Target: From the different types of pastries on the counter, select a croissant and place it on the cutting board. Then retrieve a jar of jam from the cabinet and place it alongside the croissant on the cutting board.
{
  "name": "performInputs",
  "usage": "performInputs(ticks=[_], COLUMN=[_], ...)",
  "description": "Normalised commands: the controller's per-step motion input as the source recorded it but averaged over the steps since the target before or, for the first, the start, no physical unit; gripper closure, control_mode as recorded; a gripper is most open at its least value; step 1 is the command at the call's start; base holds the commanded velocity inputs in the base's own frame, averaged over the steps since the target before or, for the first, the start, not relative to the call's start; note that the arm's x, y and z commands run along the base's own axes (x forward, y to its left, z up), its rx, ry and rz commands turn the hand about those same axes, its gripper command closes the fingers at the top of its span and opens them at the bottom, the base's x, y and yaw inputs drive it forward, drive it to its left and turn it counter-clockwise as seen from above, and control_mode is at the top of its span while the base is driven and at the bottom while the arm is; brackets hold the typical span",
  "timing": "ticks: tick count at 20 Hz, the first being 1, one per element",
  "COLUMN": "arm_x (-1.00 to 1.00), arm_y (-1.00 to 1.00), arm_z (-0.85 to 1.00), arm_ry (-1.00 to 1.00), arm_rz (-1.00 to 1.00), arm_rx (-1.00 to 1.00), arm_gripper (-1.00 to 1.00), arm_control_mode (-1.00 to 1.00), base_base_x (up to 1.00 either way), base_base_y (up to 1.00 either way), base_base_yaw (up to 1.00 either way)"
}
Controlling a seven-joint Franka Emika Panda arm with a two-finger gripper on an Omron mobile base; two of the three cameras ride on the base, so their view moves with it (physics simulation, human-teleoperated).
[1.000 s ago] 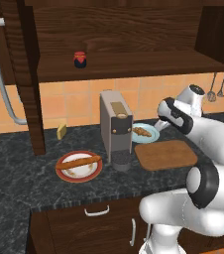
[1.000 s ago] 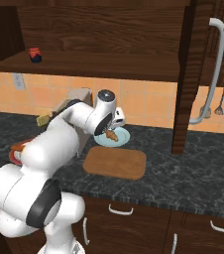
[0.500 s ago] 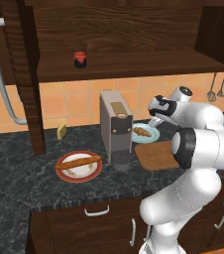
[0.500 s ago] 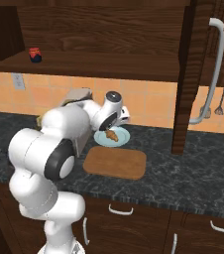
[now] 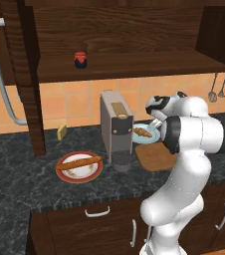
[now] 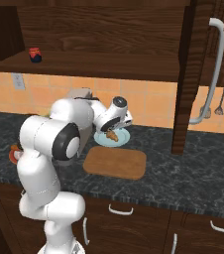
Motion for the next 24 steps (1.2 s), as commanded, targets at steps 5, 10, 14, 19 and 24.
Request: performInputs(ticks=[5,10,14,19,24], arm_x=[0.43,0.44,0.52,0.34,0.05], arm_y=[0.0,0.0,0.01,0.0,0.16], arm_z=[-0.32,-0.2,-0.16,-0.1,-0.31], arm_ry=[0.0,0.0,0.02,0.01,0.04], arm_rz=[0.0,0.0,0.0,0.0,0.02], arm_rx=[0.0,0.0,0.0,0.0,0.0], arm_gripper=[-1.0,-1.0,-1.0,-1.0,-1.0], arm_control_mode=[-1.0,-1.0,-1.0,-1.0,-1.0], base_base_x=[0.0,0.0,0.0,0.0,0.0], base_base_y=[0.0,0.0,0.0,0.0,0.0], base_base_yaw=[0.0,0.0,0.0,0.0,0.0])
